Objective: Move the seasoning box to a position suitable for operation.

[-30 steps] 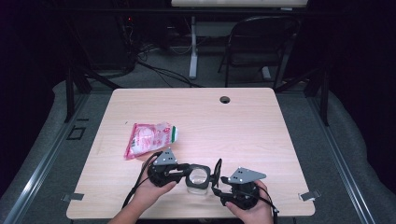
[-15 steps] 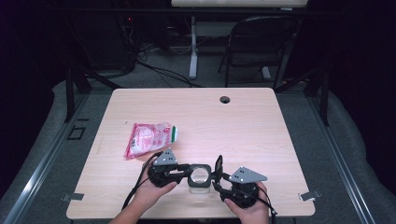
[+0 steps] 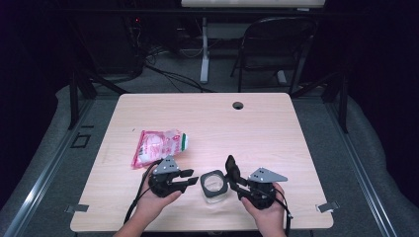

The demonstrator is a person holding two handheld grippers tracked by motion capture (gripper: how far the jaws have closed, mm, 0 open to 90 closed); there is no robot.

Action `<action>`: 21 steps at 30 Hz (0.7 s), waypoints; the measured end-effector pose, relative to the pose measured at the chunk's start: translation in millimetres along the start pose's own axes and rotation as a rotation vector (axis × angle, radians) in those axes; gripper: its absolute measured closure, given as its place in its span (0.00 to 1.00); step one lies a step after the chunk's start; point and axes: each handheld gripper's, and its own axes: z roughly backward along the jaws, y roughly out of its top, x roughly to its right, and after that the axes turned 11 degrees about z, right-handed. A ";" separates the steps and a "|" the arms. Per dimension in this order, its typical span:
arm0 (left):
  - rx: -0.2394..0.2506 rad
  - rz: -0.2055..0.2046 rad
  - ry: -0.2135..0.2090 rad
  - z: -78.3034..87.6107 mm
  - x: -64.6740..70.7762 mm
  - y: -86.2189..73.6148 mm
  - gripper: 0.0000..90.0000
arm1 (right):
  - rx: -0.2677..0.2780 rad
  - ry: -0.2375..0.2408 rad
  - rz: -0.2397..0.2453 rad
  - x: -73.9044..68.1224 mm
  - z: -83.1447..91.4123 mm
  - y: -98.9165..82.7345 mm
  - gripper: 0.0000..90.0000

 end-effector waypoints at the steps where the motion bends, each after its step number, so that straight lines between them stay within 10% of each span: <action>1: 0.001 0.002 0.007 1.5 -0.4 -1.3 0.72 | 0.000 0.005 0.001 1.3 -1.3 0.7 0.83; 18: 0.042 0.066 0.106 35.7 -16.1 -19.0 0.72 | -0.011 0.153 0.089 33.1 -23.2 15.5 0.94; 21: 0.048 0.078 0.115 38.9 -17.8 -20.9 0.72 | -0.008 0.119 0.062 38.5 -25.1 16.9 0.87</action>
